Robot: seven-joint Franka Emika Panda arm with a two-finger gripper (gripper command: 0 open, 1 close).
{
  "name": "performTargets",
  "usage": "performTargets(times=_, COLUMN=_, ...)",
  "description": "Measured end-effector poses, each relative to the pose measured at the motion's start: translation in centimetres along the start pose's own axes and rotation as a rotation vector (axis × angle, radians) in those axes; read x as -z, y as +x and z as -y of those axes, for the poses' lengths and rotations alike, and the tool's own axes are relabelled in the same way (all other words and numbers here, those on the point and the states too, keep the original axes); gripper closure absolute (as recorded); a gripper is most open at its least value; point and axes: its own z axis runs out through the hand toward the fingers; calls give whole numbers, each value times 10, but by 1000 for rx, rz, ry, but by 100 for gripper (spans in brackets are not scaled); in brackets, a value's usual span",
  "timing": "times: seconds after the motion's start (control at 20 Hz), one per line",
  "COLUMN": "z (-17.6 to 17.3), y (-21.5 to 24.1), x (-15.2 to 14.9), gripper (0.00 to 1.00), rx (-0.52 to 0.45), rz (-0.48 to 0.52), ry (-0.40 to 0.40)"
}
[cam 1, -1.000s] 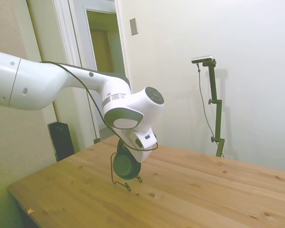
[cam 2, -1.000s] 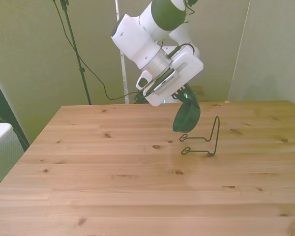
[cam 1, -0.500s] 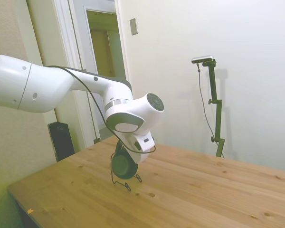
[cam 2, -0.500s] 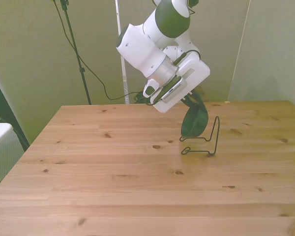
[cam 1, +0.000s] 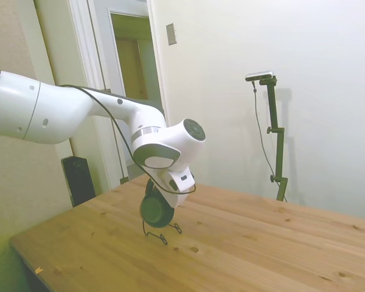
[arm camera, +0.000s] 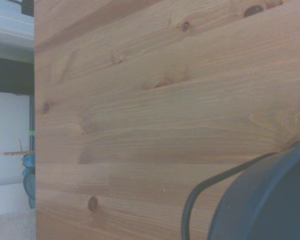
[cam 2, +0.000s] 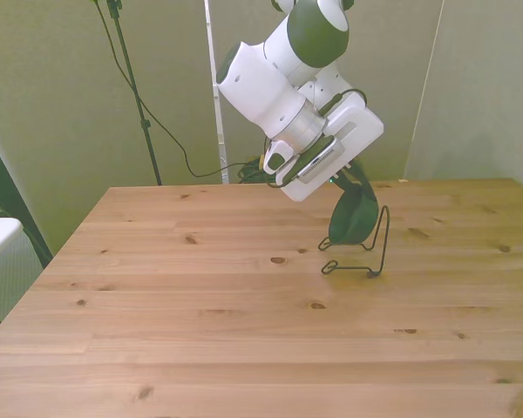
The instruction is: Load the bowl
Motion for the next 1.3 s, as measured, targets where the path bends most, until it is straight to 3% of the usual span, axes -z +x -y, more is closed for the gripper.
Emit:
performTargets(times=0.35, z=2, y=1, x=-18, gripper=100, rx=10, rz=-8, ry=-13)
performTargets(times=1.3, z=-8, y=17, x=-30, gripper=100, rx=-17, rz=-33, ry=-18)
